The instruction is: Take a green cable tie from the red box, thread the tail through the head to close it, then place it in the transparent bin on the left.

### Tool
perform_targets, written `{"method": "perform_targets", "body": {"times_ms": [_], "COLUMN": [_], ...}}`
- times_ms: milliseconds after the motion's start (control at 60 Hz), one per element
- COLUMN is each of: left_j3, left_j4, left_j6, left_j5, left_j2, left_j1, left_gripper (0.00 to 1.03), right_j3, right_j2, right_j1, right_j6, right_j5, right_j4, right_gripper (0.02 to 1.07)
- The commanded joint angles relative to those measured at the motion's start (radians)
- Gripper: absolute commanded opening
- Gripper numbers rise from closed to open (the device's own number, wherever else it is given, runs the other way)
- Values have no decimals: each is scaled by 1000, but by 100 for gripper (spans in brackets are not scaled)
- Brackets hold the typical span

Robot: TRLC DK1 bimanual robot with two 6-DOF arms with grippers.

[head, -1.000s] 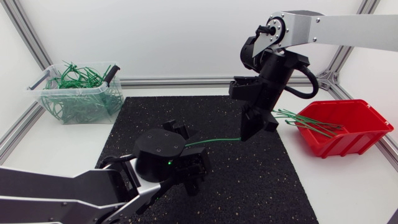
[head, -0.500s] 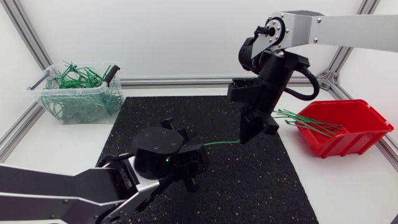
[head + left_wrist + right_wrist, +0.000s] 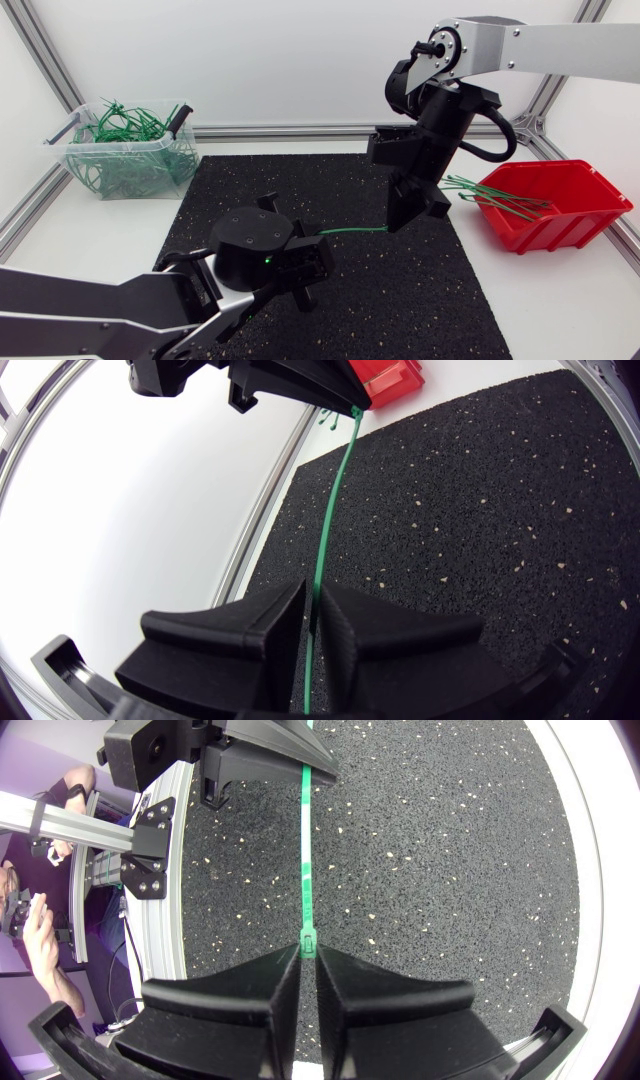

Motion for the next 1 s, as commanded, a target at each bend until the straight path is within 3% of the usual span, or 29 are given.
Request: {"method": "perform_targets", "body": {"times_ms": [0,217,317,517,700,850,983], "left_j3": [-27,-20,-2,39,90,154,251], "left_j4": [15,-58,-147,-340,-478,-594,-728], "left_j6": [21,-20,-72,-184,-279,-364,-462], "left_j5": [4,56,115,280,446,633,871], "left_j2": [3,-55,-114,-252,-331,-359,-359], "left_j1": [-2,10,33,99,174,279,409], "left_gripper": [4,4,4,4,4,4,4], "right_j3": [-22,-22,-22,-20,-17,-14,-12], "right_j2": [-20,-36,-56,-113,-174,-201,-213], "right_j1": [9,12,15,-5,-54,-112,-171], "right_j6": [21,25,27,27,15,7,-5], "right_j5": [-11,-28,-32,-66,-140,-219,-305], "right_j4": [-16,-15,-12,-5,-5,-4,-5], "right_gripper": [8,8,61,103,103,103,103]}}
